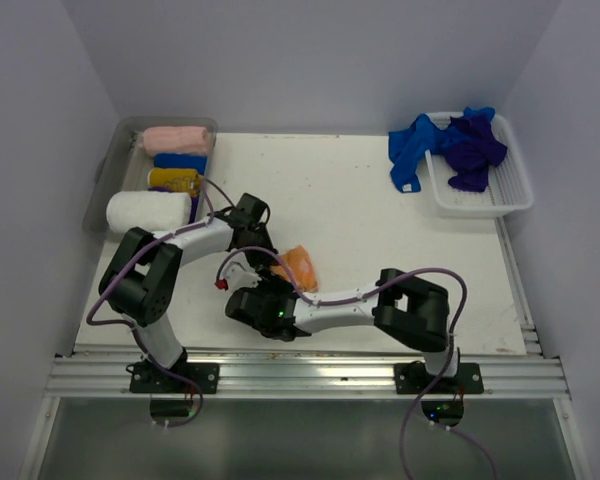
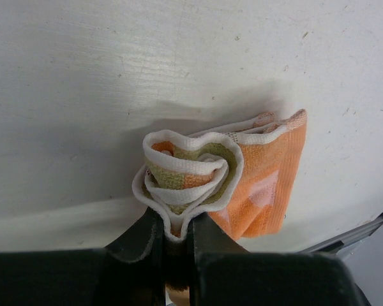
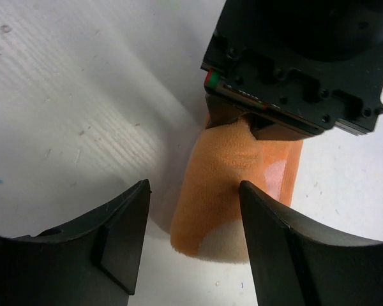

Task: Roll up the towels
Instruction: Roll the towel

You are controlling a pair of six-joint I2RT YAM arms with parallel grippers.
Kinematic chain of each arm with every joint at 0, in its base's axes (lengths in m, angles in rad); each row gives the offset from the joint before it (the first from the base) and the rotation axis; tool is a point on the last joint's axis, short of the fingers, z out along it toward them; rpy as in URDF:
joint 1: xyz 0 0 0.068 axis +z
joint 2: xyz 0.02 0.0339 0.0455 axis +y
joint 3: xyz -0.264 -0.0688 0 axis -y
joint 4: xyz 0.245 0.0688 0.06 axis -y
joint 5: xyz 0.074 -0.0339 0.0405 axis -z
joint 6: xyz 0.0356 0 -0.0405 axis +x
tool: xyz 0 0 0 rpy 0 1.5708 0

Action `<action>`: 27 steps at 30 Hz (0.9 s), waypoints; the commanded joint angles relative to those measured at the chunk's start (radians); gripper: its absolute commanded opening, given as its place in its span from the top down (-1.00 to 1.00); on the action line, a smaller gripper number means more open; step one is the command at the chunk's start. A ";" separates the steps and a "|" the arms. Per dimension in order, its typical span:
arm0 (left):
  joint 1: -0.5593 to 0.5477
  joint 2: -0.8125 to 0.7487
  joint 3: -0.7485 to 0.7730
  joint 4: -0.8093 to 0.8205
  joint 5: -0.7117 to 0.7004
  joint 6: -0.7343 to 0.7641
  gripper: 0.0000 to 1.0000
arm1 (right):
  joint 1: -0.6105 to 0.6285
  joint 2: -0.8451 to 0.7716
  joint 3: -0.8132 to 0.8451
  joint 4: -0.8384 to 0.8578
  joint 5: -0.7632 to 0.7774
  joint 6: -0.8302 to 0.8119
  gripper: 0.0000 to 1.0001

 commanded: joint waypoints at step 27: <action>-0.002 -0.037 -0.052 -0.057 0.004 -0.005 0.79 | -0.057 0.122 0.068 -0.127 0.225 0.281 0.77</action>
